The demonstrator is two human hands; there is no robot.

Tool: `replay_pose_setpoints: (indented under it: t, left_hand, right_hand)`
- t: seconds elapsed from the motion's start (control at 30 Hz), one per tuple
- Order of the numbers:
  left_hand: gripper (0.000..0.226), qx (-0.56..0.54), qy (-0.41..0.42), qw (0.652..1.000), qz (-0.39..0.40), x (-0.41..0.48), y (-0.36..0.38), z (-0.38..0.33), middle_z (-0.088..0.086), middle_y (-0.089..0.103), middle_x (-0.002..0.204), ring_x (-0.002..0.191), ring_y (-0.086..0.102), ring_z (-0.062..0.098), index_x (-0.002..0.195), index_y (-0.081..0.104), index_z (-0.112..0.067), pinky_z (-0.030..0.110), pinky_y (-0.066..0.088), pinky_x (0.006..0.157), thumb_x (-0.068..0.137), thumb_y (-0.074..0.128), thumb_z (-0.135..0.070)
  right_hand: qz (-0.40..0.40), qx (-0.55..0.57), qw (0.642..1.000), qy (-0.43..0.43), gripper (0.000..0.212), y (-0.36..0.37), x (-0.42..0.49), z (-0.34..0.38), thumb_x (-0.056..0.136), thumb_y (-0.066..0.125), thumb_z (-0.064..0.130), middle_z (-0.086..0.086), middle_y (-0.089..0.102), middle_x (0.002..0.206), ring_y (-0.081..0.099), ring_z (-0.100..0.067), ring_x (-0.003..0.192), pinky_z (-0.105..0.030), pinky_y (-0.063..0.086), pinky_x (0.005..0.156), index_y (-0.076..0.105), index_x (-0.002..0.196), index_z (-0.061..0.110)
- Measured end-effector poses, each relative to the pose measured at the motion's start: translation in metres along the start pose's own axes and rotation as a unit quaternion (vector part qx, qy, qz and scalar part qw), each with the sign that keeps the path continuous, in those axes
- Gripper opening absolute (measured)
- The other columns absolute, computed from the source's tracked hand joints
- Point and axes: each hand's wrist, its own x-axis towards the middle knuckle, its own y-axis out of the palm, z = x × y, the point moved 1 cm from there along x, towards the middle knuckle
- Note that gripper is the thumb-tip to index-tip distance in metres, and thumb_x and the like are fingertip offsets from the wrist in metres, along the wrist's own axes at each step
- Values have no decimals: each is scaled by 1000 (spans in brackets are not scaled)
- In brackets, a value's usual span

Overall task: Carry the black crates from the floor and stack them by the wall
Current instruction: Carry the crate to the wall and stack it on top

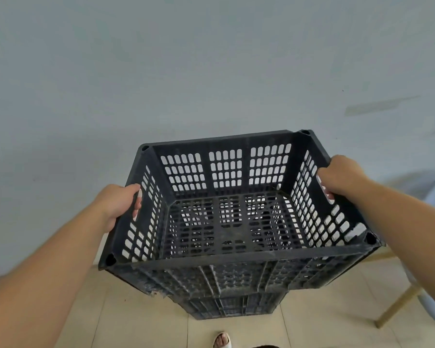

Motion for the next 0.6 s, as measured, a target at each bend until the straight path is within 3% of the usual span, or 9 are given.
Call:
replay_pose_setpoints:
  t: [0.2,0.37,0.6]
  left_hand:
    - [40,18,10,1000,12,44,2,-13,14,61,67,59,54,27,72,60,-4,39,49,68,103,48,-27]
    - [38,20,2,1000,14,62,3,-17,16,61,71,61,53,28,75,60,-3,40,48,71,103,48,-24]
    - [36,24,0,1000,-3,70,4,-22,16,59,71,60,52,27,76,61,-2,37,47,63,103,47,-22]
  right_hand:
    - [-25,3,999,22,26,13,30,21,83,49,4,-15,70,54,72,-34,61,-31,55,59,69,71,-5]
    - [-38,2,999,16,25,18,48,32,83,49,6,-19,73,61,74,-38,63,-45,64,70,68,74,-6]
    - [-29,-9,1000,7,24,18,60,45,87,48,8,-17,72,57,73,-34,62,-35,59,65,66,79,-5]
